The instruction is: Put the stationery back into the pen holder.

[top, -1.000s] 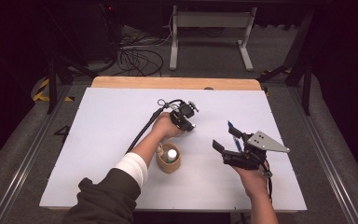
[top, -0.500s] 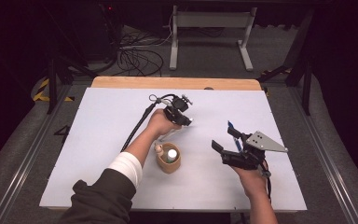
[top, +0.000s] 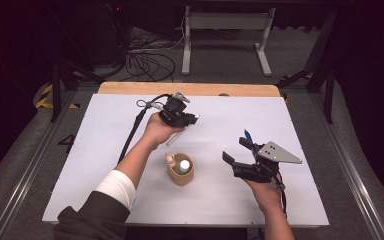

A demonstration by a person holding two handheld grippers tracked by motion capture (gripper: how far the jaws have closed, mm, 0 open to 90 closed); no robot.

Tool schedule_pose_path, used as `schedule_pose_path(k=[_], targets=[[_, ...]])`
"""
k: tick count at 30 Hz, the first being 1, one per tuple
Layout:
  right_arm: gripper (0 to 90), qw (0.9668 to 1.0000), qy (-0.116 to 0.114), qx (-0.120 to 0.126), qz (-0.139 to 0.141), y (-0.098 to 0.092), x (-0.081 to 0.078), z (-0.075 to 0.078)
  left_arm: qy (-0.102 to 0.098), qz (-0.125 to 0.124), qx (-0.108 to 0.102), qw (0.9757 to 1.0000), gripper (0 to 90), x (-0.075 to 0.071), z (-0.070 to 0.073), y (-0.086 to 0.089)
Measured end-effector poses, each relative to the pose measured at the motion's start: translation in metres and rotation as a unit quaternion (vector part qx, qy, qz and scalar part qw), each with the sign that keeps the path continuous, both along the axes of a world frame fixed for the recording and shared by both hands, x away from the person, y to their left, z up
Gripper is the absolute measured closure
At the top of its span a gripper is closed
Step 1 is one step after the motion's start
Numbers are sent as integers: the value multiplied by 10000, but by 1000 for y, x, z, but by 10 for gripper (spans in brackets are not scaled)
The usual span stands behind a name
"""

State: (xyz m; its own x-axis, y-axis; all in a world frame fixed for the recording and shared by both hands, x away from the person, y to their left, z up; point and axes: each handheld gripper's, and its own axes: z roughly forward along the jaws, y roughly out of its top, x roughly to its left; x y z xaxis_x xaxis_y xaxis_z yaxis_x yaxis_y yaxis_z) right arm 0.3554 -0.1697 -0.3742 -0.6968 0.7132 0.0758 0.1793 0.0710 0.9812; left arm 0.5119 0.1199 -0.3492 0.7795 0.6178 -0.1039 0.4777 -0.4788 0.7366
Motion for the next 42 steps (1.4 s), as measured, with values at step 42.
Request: schedule_pose_path(k=[42], targets=[[230, 9985, -62, -165, 512, 40, -9, -3, -1164, 278, -1550, 9806, 782, -103, 24, 80]])
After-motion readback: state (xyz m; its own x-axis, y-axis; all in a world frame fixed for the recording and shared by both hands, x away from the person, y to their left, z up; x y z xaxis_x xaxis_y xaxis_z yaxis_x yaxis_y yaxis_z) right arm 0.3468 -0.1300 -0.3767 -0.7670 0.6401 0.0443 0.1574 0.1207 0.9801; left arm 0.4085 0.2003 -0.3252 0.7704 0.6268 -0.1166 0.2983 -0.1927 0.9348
